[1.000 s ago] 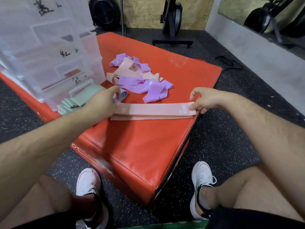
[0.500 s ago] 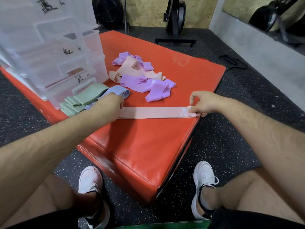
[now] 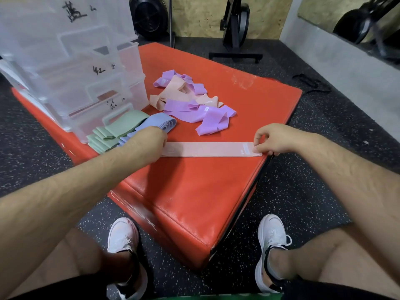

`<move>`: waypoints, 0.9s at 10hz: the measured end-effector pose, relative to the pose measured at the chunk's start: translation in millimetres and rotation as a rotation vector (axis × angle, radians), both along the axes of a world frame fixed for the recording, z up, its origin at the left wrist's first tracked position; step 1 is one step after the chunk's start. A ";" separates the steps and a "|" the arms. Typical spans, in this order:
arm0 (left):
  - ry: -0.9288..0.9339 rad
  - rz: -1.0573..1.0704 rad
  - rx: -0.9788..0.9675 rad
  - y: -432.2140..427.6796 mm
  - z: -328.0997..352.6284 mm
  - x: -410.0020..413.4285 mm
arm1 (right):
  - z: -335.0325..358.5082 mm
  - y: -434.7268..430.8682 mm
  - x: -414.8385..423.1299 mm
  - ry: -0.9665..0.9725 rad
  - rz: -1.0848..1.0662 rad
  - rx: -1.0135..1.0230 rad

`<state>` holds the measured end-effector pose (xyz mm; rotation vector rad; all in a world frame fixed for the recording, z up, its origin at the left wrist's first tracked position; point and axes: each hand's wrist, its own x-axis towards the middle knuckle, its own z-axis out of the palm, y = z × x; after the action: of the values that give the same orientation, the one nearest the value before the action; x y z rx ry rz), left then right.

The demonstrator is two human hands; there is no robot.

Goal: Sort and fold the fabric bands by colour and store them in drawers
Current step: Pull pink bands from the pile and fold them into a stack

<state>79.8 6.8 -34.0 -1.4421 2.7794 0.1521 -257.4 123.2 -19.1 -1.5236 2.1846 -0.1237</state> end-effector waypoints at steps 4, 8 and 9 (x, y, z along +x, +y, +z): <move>0.261 -0.120 -0.164 -22.2 31.3 -59.9 | 33.6 -47.7 52.0 0.028 0.155 -0.309; 0.268 -0.076 -0.065 -97.1 10.8 -124.1 | -7.9 -154.3 62.9 0.045 -0.022 -0.216; 0.266 -0.062 -0.052 -108.9 6.2 -132.0 | -15.9 -171.7 58.0 -0.033 -0.068 -0.168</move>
<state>-52.2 -102.1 -27.8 -1.4420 3.0553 0.2933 -199.4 -48.5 -35.0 -1.5245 2.2486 -0.3599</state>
